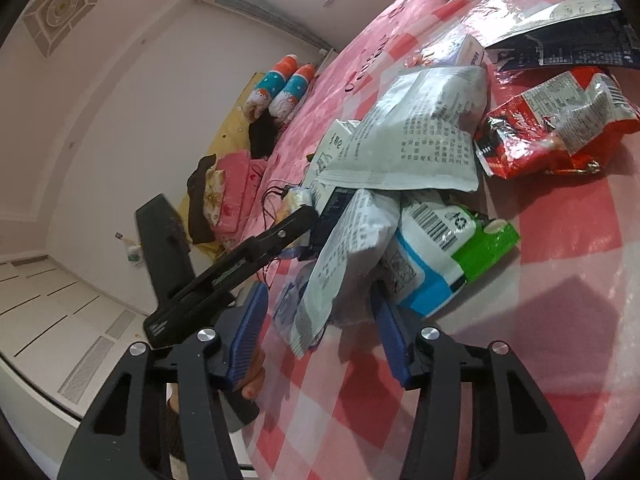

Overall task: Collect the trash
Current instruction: 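Grasp the yellow bread bag with the left tool while the right tool grasps a white wrapper, then carry the yellow bread bag with the left tool to the pink bin, then open the left tool over the pink bin while the right tool drops its wrapper, then grasp the black coffee stick packet with the left tool, then lift the coffee packet with the left tool while the right tool grasps the blue-white snack bag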

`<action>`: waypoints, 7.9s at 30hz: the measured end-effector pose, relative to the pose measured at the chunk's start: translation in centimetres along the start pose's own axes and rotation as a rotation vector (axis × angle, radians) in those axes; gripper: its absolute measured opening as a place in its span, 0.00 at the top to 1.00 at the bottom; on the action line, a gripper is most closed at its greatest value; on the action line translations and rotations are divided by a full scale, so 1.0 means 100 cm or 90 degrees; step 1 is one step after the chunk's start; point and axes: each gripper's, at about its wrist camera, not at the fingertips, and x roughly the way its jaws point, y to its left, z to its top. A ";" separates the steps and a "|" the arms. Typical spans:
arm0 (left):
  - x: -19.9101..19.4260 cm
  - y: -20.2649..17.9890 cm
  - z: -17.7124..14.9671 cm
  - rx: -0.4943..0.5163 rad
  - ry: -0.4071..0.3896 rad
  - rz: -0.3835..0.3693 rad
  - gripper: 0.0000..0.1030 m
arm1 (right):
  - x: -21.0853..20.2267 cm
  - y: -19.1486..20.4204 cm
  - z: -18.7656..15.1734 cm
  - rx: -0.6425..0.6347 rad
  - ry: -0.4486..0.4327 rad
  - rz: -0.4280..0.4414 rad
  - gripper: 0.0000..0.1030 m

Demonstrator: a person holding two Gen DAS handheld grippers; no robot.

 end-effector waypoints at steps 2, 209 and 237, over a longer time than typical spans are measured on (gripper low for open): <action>-0.002 -0.001 -0.002 -0.002 -0.004 0.001 0.31 | 0.010 0.000 0.004 -0.005 -0.002 -0.007 0.47; 0.041 -0.074 0.009 -0.146 0.091 -0.027 0.70 | -0.054 -0.046 -0.002 -0.185 0.005 -0.236 0.14; -0.032 -0.056 -0.005 -0.200 0.010 -0.131 0.76 | -0.053 -0.035 -0.008 -0.238 -0.045 -0.260 0.60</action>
